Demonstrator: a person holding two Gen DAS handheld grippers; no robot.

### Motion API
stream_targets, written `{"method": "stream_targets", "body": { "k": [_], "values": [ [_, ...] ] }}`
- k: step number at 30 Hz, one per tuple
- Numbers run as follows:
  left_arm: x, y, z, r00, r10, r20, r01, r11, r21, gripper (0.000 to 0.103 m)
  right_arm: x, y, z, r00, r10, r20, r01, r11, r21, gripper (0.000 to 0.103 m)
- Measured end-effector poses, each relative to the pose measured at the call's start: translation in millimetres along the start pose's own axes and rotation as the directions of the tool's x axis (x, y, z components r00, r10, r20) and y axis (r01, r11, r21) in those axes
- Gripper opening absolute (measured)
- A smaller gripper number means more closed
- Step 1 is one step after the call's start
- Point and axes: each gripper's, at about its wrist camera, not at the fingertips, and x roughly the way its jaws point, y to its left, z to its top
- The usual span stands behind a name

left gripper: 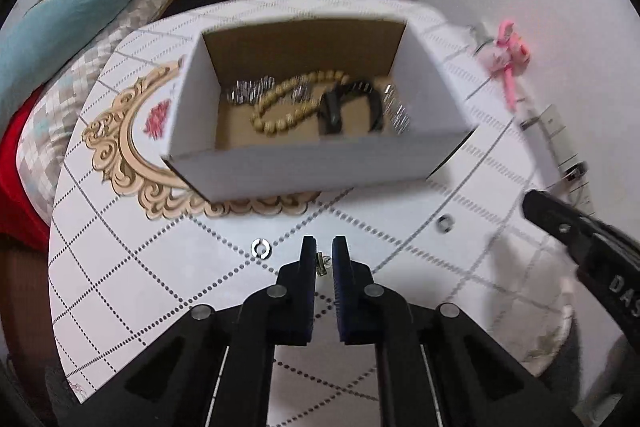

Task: Organize jewelry
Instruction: 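Drop both gold charms into the white box while both grippers open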

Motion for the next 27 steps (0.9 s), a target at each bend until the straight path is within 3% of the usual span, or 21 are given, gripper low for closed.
{"method": "stream_targets", "body": {
  "k": [6, 13, 20, 27],
  "values": [
    [-48.2, 15.8, 43.4, 0.992, -0.090, 0.085, 0.094, 0.995, -0.044, 0.005, -34.7, 20.6, 34.6, 0.993, 0.103, 0.061, -0.101, 0.995, -0.023, 0.009],
    [-49.4, 39.9, 97.5, 0.991, -0.072, 0.111, 0.080, 0.994, -0.074, 0.005, -30.1, 53.7, 93.1, 0.984, 0.167, 0.065, -0.162, 0.984, -0.076, 0.009],
    [-12.6, 62.1, 124.1, 0.999, -0.035, 0.023, 0.038, 0.994, -0.100, 0.006, 23.1, 69.6, 130.5, 0.988, 0.143, -0.060, -0.148, 0.983, -0.110, 0.009],
    [6.6, 69.5, 138.0, 0.996, 0.073, -0.046, -0.077, 0.993, -0.085, 0.015, 68.4, 75.6, 142.1, 0.979, 0.057, -0.198, -0.090, 0.983, -0.163, 0.012]
  ]
}}
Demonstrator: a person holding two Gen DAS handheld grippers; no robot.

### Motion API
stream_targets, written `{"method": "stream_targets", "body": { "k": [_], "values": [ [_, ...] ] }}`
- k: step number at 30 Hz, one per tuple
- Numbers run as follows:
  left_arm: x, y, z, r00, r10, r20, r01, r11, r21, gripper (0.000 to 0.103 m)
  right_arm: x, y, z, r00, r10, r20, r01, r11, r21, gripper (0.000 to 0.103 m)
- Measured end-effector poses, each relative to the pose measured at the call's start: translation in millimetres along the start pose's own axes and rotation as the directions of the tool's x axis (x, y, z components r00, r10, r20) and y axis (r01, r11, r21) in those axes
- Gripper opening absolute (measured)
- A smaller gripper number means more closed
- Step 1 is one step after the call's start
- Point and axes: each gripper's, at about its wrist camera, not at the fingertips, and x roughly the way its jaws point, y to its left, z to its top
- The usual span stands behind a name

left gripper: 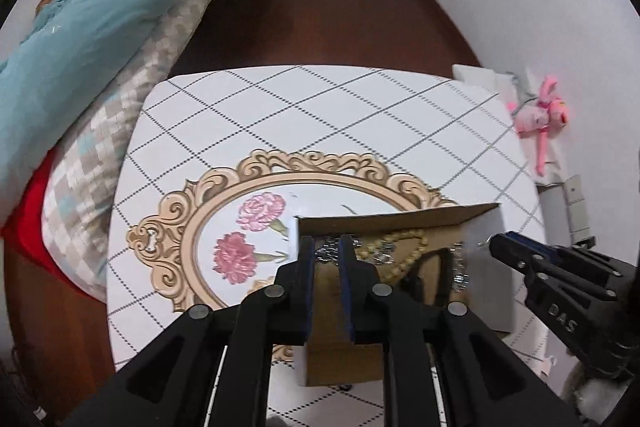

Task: Organize jewelry
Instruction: 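Drop both gold charms into the white box while both grippers open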

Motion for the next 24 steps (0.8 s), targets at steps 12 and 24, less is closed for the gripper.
{"method": "stream_targets", "body": {
  "k": [12, 24],
  "values": [
    [-4.3, 20.6, -5.2, 0.992, 0.112, 0.052, -0.110, 0.993, -0.043, 0.103, -18.2, 5.9, 0.2, 0.990, -0.134, 0.042, 0.136, 0.990, -0.045, 0.086],
    [-32.8, 15.5, -27.9, 0.988, 0.113, 0.103, -0.110, 0.993, -0.034, 0.103, -33.1, 12.7, -22.8, 0.982, -0.176, 0.065, 0.180, 0.982, -0.063, 0.102]
  ]
}}
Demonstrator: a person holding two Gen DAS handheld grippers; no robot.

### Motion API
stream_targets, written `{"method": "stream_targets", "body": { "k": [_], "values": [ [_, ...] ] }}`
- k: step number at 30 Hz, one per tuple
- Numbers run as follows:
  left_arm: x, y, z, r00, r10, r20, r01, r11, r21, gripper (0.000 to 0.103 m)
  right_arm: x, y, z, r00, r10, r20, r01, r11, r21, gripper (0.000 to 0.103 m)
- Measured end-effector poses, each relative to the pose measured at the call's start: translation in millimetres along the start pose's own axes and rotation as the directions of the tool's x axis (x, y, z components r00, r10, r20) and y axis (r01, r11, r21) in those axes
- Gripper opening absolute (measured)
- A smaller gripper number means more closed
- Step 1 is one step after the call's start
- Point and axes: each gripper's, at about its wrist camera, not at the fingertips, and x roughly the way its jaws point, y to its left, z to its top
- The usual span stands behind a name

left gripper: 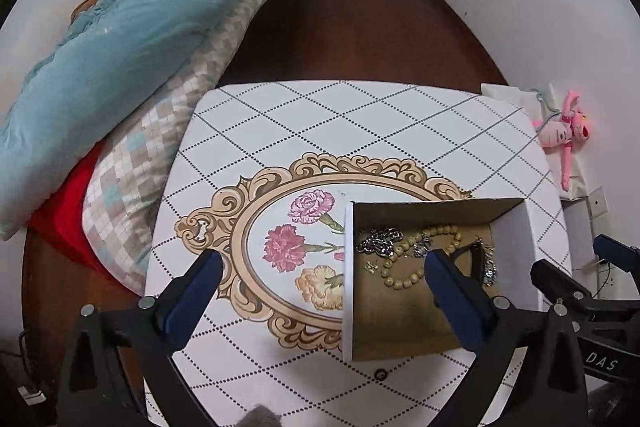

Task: Organize jewelry
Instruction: 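Drop both gold charms into the white box while both grippers open, then pinch a black ring with the right gripper while the left pinches another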

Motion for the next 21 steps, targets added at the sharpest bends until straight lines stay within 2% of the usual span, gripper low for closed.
{"method": "stream_targets", "body": {
  "k": [4, 9, 12, 17, 18, 19, 21],
  "values": [
    [-18.8, 0.6, -11.3, 1.000, 0.023, 0.020, -0.023, 1.000, -0.007, 0.103, -19.9, -1.9, -9.3, 0.999, 0.000, 0.049, 0.000, 1.000, 0.005, 0.102],
    [-31.6, -0.3, -40.0, 0.997, 0.060, 0.045, -0.060, 0.998, 0.001, 0.103, -35.9, -9.4, -40.2, 0.997, 0.004, 0.075, -0.005, 1.000, 0.020, 0.102],
    [-28.8, -0.9, -63.9, 0.998, 0.056, 0.030, -0.056, 0.998, -0.002, 0.103, -32.1, -14.4, -65.8, 0.998, 0.003, 0.064, -0.006, 0.999, 0.035, 0.102],
    [-1.4, -4.1, -100.5, 0.997, 0.054, -0.052, -0.054, 0.999, -0.003, 0.103, -1.8, -20.0, -102.8, 1.000, 0.018, 0.001, -0.018, 0.997, 0.076, 0.101],
    [6.5, -4.1, -105.9, 0.996, 0.056, -0.069, -0.056, 0.998, -0.001, 0.102, 4.8, -20.8, -107.6, 1.000, 0.019, -0.008, -0.019, 0.997, 0.078, 0.094],
    [16.7, -3.8, -112.2, 0.994, 0.059, -0.093, -0.059, 0.998, -0.003, 0.102, 13.1, -21.0, -112.7, 1.000, 0.023, -0.014, -0.022, 0.997, 0.079, 0.081],
    [28.0, -3.2, -120.0, 0.991, 0.053, -0.120, -0.053, 0.999, -0.003, 0.102, 28.2, -20.6, -120.2, 0.999, 0.028, -0.032, -0.025, 0.996, 0.085, 0.067]
  ]
}}
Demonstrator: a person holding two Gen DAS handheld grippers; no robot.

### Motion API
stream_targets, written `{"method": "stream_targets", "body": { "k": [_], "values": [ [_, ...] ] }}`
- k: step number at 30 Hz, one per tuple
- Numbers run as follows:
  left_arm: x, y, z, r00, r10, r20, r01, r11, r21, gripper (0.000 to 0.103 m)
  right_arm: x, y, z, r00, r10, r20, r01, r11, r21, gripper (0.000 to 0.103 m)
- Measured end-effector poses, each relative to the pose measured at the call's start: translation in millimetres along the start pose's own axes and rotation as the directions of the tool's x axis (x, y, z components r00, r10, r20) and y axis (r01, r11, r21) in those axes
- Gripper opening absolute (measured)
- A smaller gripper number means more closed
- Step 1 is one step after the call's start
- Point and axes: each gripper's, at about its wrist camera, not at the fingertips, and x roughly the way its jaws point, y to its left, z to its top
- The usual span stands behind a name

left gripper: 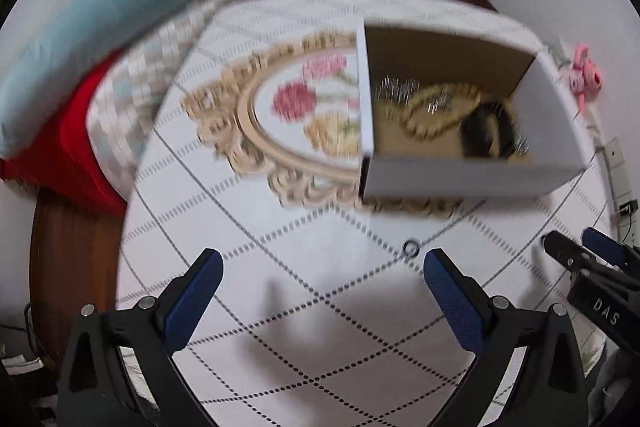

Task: Organize jewelry
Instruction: 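Pinch a black ring with the right gripper while the left pinches another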

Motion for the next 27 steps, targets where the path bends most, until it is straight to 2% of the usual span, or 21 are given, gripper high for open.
{"method": "stream_targets", "body": {
  "k": [3, 6, 8, 9, 13, 18, 19, 20, 22, 23, 25, 27],
  "values": [
    [13.3, -0.5, -7.1, 1.000, -0.006, -0.021, 0.006, 1.000, 0.006, 0.102, 22.3, -0.4, -10.6, 0.999, 0.025, -0.025, -0.025, 1.000, 0.006, 0.055],
    [16.9, -4.5, -9.6, 1.000, -0.021, -0.021, 0.021, 1.000, 0.015, 0.102, 23.3, 6.5, -16.8, 1.000, 0.005, 0.021, -0.004, 1.000, -0.025, 0.041],
    [18.7, -8.7, -11.4, 0.999, -0.033, -0.022, 0.034, 0.999, 0.025, 0.102, 24.2, 11.8, -19.9, 0.999, -0.031, 0.033, 0.032, 0.999, -0.041, 0.027],
    [19.1, -11.4, -12.0, 0.999, -0.037, -0.023, 0.038, 0.999, 0.028, 0.102, 24.4, 14.0, -21.1, 0.998, -0.041, 0.039, 0.043, 0.998, -0.049, 0.012],
    [22.6, -23.0, -12.8, 0.998, -0.061, -0.027, 0.062, 0.997, 0.046, 0.100, 23.6, 13.6, -24.0, 0.999, -0.020, 0.046, 0.021, 0.999, -0.040, 0.012],
    [26.8, -35.9, -13.3, 0.996, -0.080, -0.031, 0.082, 0.995, 0.061, 0.080, 15.5, 2.8, -21.8, 0.998, 0.012, 0.055, -0.013, 1.000, 0.007, 0.012],
    [27.5, -38.3, -13.3, 0.996, -0.081, -0.030, 0.083, 0.994, 0.066, 0.072, 13.0, 1.7, -20.7, 0.998, 0.013, 0.059, -0.014, 1.000, 0.012, 0.012],
    [28.2, -39.9, -13.2, 0.996, -0.081, -0.031, 0.083, 0.994, 0.071, 0.068, 9.5, 0.6, -20.3, 0.998, 0.013, 0.066, -0.014, 1.000, 0.015, 0.012],
    [27.3, -44.1, -13.2, 0.995, -0.094, -0.022, 0.095, 0.993, 0.076, 0.049, 4.5, -1.0, -19.2, 0.997, 0.014, 0.073, -0.016, 1.000, 0.024, 0.012],
    [25.8, -45.8, -12.6, 0.995, -0.096, -0.017, 0.097, 0.992, 0.079, 0.044, 2.6, -2.2, -18.8, 0.997, 0.016, 0.076, -0.018, 0.999, 0.030, 0.012],
    [24.2, -50.1, -10.8, 0.995, -0.104, -0.013, 0.105, 0.991, 0.087, 0.030, -0.1, -4.6, -17.9, 0.997, 0.015, 0.080, -0.018, 0.999, 0.033, 0.012],
    [23.2, -53.5, -9.7, 0.994, -0.111, -0.008, 0.111, 0.990, 0.092, 0.021, -2.2, -6.3, -17.4, 0.996, 0.012, 0.085, -0.015, 0.999, 0.037, 0.012]
  ]
}}
